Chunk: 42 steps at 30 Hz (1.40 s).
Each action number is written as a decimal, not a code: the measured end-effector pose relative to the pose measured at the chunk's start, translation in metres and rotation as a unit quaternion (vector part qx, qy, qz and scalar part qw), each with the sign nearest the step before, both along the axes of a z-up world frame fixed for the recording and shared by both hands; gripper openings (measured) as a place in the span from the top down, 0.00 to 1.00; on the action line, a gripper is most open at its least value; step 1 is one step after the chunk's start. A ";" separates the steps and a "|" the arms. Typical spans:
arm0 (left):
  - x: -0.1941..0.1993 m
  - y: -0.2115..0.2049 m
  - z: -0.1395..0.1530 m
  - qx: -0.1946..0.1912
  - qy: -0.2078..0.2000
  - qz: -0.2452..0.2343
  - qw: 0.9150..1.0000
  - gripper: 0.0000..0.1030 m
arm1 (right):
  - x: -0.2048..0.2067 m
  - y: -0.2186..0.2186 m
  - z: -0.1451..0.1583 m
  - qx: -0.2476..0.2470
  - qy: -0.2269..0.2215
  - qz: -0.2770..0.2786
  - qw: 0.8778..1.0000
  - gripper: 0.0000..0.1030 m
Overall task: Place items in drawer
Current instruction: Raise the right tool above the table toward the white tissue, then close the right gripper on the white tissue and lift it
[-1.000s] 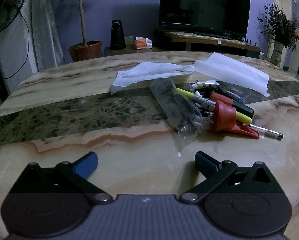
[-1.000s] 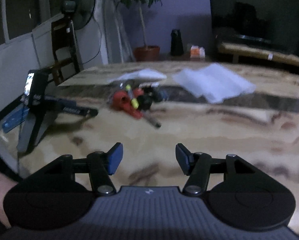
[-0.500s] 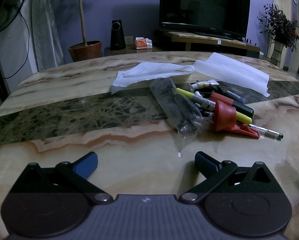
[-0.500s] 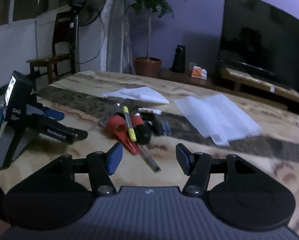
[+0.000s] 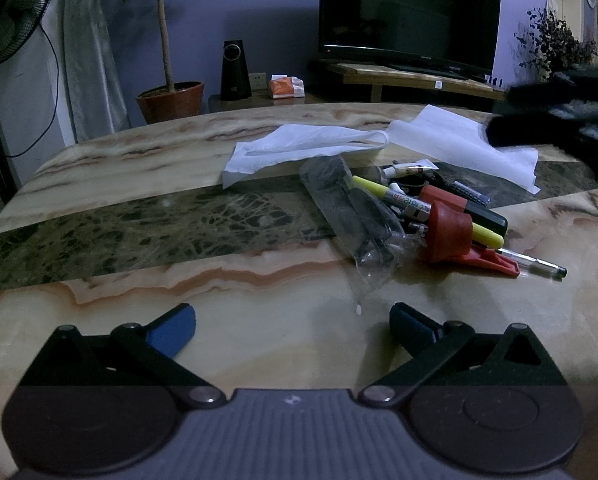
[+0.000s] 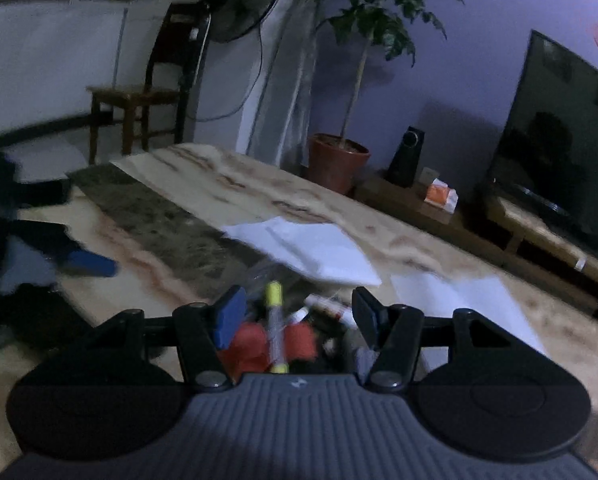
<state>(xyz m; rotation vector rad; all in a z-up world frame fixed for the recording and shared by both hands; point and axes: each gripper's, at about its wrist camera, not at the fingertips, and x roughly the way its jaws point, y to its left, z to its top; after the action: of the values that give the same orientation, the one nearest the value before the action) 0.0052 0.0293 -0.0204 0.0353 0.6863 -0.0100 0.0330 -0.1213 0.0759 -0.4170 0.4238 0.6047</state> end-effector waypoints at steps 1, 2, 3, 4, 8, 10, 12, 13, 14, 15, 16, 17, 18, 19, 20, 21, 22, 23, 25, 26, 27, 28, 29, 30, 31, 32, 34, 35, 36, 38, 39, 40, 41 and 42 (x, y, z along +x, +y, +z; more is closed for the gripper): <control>0.000 0.000 0.000 0.000 0.000 0.000 1.000 0.00 | 0.008 0.006 -0.001 -0.015 -0.006 -0.001 1.000 0.41; 0.000 0.000 0.000 0.000 0.000 0.000 1.000 0.00 | 0.017 0.011 -0.002 -0.028 -0.007 0.002 1.000 0.41; 0.000 0.000 0.000 0.000 0.000 0.000 1.000 0.00 | 0.024 0.014 -0.004 -0.038 -0.004 0.006 0.999 0.41; 0.000 0.000 0.000 0.000 0.000 0.000 1.000 0.00 | 0.032 0.018 -0.007 -0.048 0.000 0.008 0.999 0.41; 0.000 0.000 0.000 0.000 0.000 0.000 1.000 0.00 | 0.052 0.032 -0.020 -0.086 0.000 0.017 0.996 0.41; 0.000 0.000 0.000 0.000 0.000 0.000 1.000 0.00 | 0.060 0.039 -0.027 -0.109 -0.002 0.026 0.994 0.41; 0.000 0.000 0.000 0.000 0.000 0.000 1.000 0.00 | 0.066 0.045 -0.035 -0.131 -0.007 0.031 0.991 0.41; 0.000 0.000 0.000 0.000 0.000 0.000 1.000 0.00 | 0.069 0.048 -0.039 -0.142 -0.008 0.034 0.989 0.41; 0.000 0.000 0.000 0.000 0.000 0.000 1.000 0.00 | 0.072 0.051 -0.042 -0.147 -0.007 0.038 0.988 0.41; 0.000 0.000 0.000 0.000 0.000 0.000 1.000 0.00 | 0.074 0.053 -0.045 -0.151 -0.006 0.042 0.988 0.41; 0.000 0.000 0.000 0.000 0.000 0.000 1.000 0.00 | 0.077 0.055 -0.048 -0.157 -0.009 0.044 0.987 0.41; 0.000 0.000 0.000 0.000 0.000 0.000 1.000 0.00 | 0.079 0.058 -0.051 -0.164 -0.012 0.045 0.985 0.41; 0.000 0.000 0.000 0.000 0.000 0.000 1.000 0.00 | 0.082 0.062 -0.053 -0.171 -0.016 0.045 0.984 0.41; 0.000 0.000 0.000 0.000 0.000 0.000 1.000 0.00 | 0.085 0.065 -0.055 -0.175 -0.016 0.048 0.983 0.41; 0.000 0.000 0.000 0.000 0.000 0.000 1.000 0.00 | 0.088 0.067 -0.056 -0.177 -0.015 0.051 0.983 0.41; 0.000 0.000 0.000 0.000 0.000 0.000 1.000 0.00 | 0.090 0.070 -0.057 -0.180 -0.017 0.053 0.982 0.41; 0.000 0.000 0.000 0.000 0.000 0.000 1.000 0.00 | 0.093 0.073 -0.058 -0.185 -0.020 0.053 0.981 0.41; 0.000 0.000 0.000 0.000 0.000 0.000 1.000 0.00 | 0.096 0.075 -0.060 -0.189 -0.019 0.053 0.980 0.41; 0.000 0.000 0.000 0.000 0.000 0.000 1.000 0.00 | 0.103 0.078 -0.063 -0.198 -0.014 0.051 0.979 0.41; 0.000 0.000 0.000 0.000 0.000 0.000 1.000 0.00 | 0.106 0.080 -0.064 -0.201 -0.015 0.049 0.978 0.41; 0.000 0.000 0.000 0.000 0.000 0.000 1.000 0.00 | 0.109 0.081 -0.066 -0.204 -0.017 0.047 0.978 0.41; 0.000 0.000 0.000 0.000 0.000 0.000 1.000 0.00 | 0.112 0.081 -0.067 -0.205 -0.016 0.047 0.977 0.41; 0.000 0.000 0.000 0.000 0.000 0.000 1.000 0.00 | 0.114 0.082 -0.067 -0.207 -0.015 0.047 0.977 0.41; 0.000 0.000 0.000 0.000 0.000 0.000 1.000 0.00 | 0.116 0.083 -0.068 -0.208 -0.013 0.048 0.977 0.41; 0.000 0.000 0.000 0.000 0.000 0.000 1.000 0.00 | 0.117 0.084 -0.068 -0.209 -0.015 0.050 0.977 0.41; 0.000 0.000 0.000 0.000 0.000 0.000 1.000 0.00 | 0.118 0.085 -0.068 -0.209 -0.018 0.055 0.976 0.41; 0.000 0.000 0.000 0.000 0.000 0.000 1.000 0.00 | 0.120 0.088 -0.069 -0.214 -0.021 0.058 0.975 0.41; 0.000 0.000 0.000 0.000 0.000 0.000 1.000 0.00 | 0.121 0.090 -0.070 -0.218 -0.022 0.059 0.974 0.41; 0.000 0.000 0.000 0.000 0.000 0.000 1.000 0.00 | 0.122 0.091 -0.071 -0.222 -0.020 0.060 0.973 0.42; 0.000 0.000 0.000 0.000 0.000 0.000 1.000 0.00 | 0.126 0.093 -0.073 -0.226 -0.006 0.059 0.972 0.50; 0.000 0.000 0.000 0.000 0.000 0.000 1.000 0.00 | 0.128 0.093 -0.073 -0.225 0.006 0.057 0.973 0.73; 0.000 0.000 0.000 0.000 0.000 0.000 1.000 0.00 | 0.131 0.092 -0.073 -0.215 0.024 0.057 0.975 0.82; 0.000 0.000 0.000 0.000 0.000 0.000 1.000 0.00 | 0.131 0.090 -0.072 -0.205 0.033 0.054 0.977 0.87; 0.000 0.000 0.000 0.000 0.000 0.000 1.000 0.00 | 0.130 0.089 -0.071 -0.199 0.032 0.051 0.978 0.87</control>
<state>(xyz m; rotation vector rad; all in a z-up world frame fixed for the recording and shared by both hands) 0.0051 0.0292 -0.0203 0.0353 0.6862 -0.0100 0.1630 -0.0326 0.0047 -0.8068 0.5897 0.6351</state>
